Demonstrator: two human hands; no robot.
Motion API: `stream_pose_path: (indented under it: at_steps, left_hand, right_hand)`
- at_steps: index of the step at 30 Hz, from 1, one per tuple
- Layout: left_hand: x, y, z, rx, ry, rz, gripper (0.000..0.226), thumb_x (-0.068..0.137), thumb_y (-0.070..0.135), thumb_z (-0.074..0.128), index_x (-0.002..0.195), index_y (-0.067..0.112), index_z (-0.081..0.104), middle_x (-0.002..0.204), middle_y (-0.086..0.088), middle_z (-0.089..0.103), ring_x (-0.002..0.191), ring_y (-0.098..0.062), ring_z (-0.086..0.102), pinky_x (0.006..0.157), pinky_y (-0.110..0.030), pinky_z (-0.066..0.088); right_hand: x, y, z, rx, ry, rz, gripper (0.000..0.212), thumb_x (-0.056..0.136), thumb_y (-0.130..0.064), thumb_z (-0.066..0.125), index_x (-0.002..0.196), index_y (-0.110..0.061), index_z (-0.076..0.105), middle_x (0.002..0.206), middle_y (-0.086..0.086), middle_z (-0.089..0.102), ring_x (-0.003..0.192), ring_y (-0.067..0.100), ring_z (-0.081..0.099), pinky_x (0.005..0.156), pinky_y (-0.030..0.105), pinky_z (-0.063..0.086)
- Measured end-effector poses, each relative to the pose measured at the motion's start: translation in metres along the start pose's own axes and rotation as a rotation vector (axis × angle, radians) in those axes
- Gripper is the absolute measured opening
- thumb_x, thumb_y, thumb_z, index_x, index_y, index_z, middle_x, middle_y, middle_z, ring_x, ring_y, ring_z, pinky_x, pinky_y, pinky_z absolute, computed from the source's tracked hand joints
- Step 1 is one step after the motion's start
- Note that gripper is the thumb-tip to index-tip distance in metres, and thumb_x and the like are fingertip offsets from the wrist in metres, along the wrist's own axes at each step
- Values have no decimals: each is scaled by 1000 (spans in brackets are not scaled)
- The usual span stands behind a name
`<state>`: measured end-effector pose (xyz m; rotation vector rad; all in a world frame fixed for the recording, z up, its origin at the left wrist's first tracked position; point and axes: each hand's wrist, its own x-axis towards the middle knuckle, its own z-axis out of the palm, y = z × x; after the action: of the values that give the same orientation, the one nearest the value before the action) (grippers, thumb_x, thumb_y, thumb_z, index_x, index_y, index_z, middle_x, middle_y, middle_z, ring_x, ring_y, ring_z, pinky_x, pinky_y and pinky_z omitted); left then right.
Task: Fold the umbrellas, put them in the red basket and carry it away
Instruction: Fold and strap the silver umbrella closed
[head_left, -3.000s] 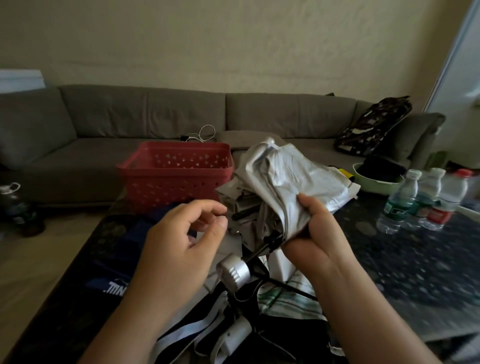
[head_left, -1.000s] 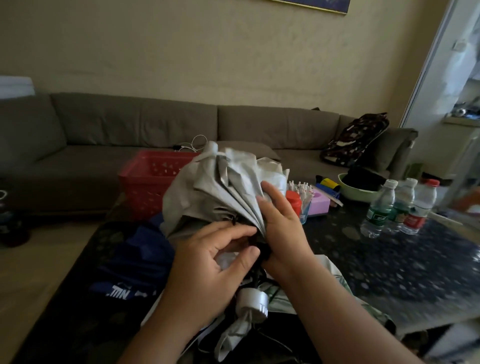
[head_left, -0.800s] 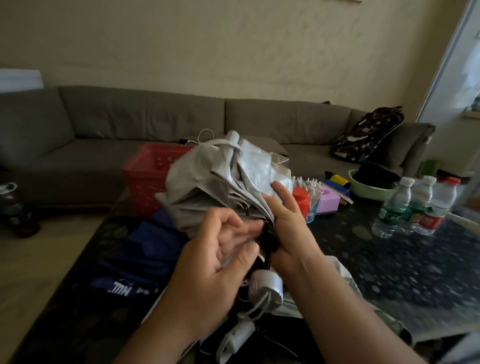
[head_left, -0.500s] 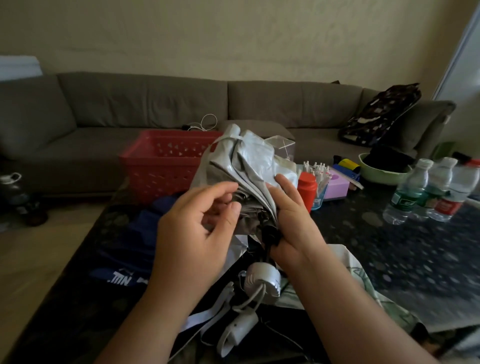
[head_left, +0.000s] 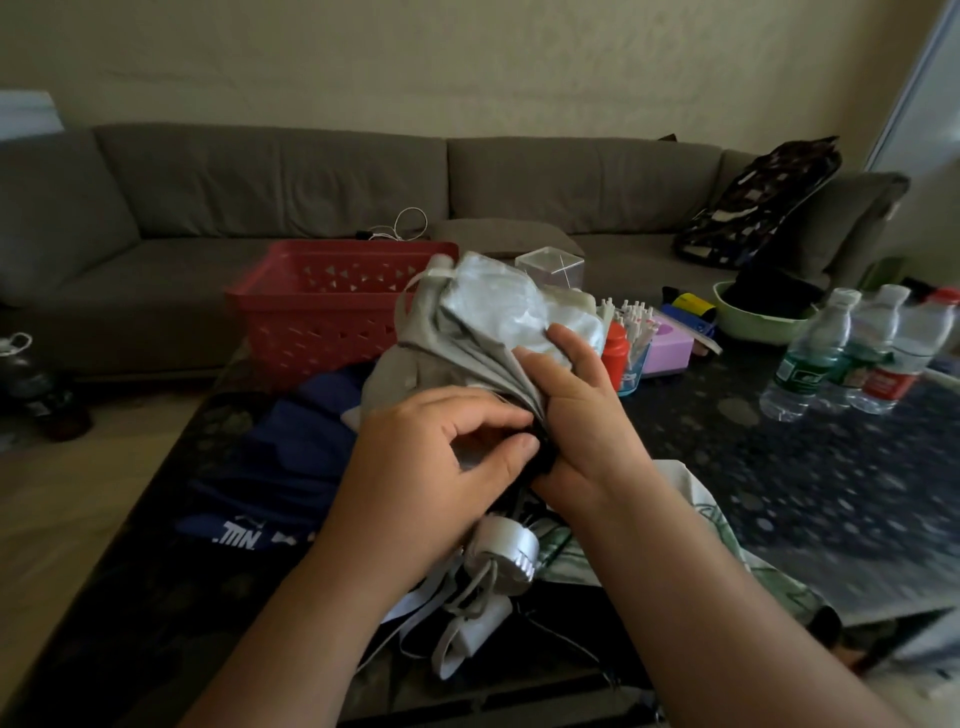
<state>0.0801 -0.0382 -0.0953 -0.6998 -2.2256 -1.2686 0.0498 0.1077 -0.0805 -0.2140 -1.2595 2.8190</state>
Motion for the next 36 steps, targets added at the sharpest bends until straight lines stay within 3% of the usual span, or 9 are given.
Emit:
stream_pose_path:
  at_steps: [2, 5, 9, 13, 17, 21, 26, 31, 36]
  left_hand:
    - [-1, -1, -2, -29, 22, -42, 18, 83, 17, 89, 100, 23, 86, 101, 17, 78, 96, 3, 73, 84, -16, 58]
    - [-2, -5, -8, -8, 36, -91, 20, 82, 10, 86, 96, 23, 86, 99, 18, 77, 93, 5, 73, 81, -12, 56]
    - [-2, -6, -11, 41, -61, -6, 18, 83, 11, 88, 97, 23, 87, 100, 18, 77, 96, 4, 72, 84, -11, 55]
    - [0, -2, -16, 70, -193, -11, 27, 88, 11, 84, 104, 33, 84, 102, 23, 77, 100, 10, 69, 90, -8, 52]
    - [-4, 1, -23, -122, -321, -184, 36, 100, 7, 68, 112, 38, 81, 110, 28, 76, 111, 14, 65, 98, -8, 49]
    - [-9, 7, -20, -278, -176, -225, 16, 100, 29, 71, 111, 37, 79, 108, 17, 78, 107, -7, 73, 94, -31, 60]
    - [-20, 31, -8, -242, -148, 98, 47, 85, 72, 67, 118, 39, 75, 117, 9, 64, 106, -21, 66, 86, -22, 53]
    - [-25, 34, 13, -54, 99, 311, 30, 86, 40, 84, 110, 23, 79, 112, 2, 62, 97, -13, 67, 79, -20, 55]
    - [-21, 23, 13, -47, 152, 344, 26, 82, 41, 85, 104, 27, 81, 108, 0, 66, 98, -10, 71, 80, -23, 59]
  right_hand:
    - [-2, -1, 3, -1, 4, -1, 44, 95, -1, 70, 127, -31, 63, 101, 22, 78, 95, 41, 77, 84, 62, 61]
    - [-2, -3, 2, 29, 6, 24, 47, 97, 4, 64, 132, -28, 61, 102, 24, 77, 89, 40, 77, 78, 57, 64]
    - [-2, -1, 2, 37, 16, 53, 48, 95, 4, 65, 131, -28, 61, 93, 20, 79, 81, 36, 77, 73, 50, 65]
    - [-4, 1, 1, -33, 42, 38, 53, 93, 9, 65, 131, -28, 61, 110, 31, 73, 84, 40, 76, 76, 55, 64]
    - [-2, -4, -3, -54, 112, 55, 54, 95, 9, 59, 132, -31, 60, 111, 28, 72, 70, 34, 76, 58, 48, 64]
    - [2, -19, -7, 20, 149, 25, 52, 98, 6, 54, 136, -30, 55, 115, 26, 70, 67, 29, 75, 53, 41, 61]
    - [4, -38, -9, 149, 148, -100, 56, 100, 6, 48, 141, -32, 49, 109, 23, 68, 84, 31, 68, 66, 49, 62]
    - [-4, -44, -7, 167, 120, -186, 56, 100, 7, 49, 136, -36, 51, 101, 20, 73, 67, 25, 72, 59, 42, 62]
    - [-20, -45, 3, 95, 47, -255, 56, 100, 10, 51, 132, -36, 53, 85, 16, 77, 69, 27, 73, 61, 42, 63]
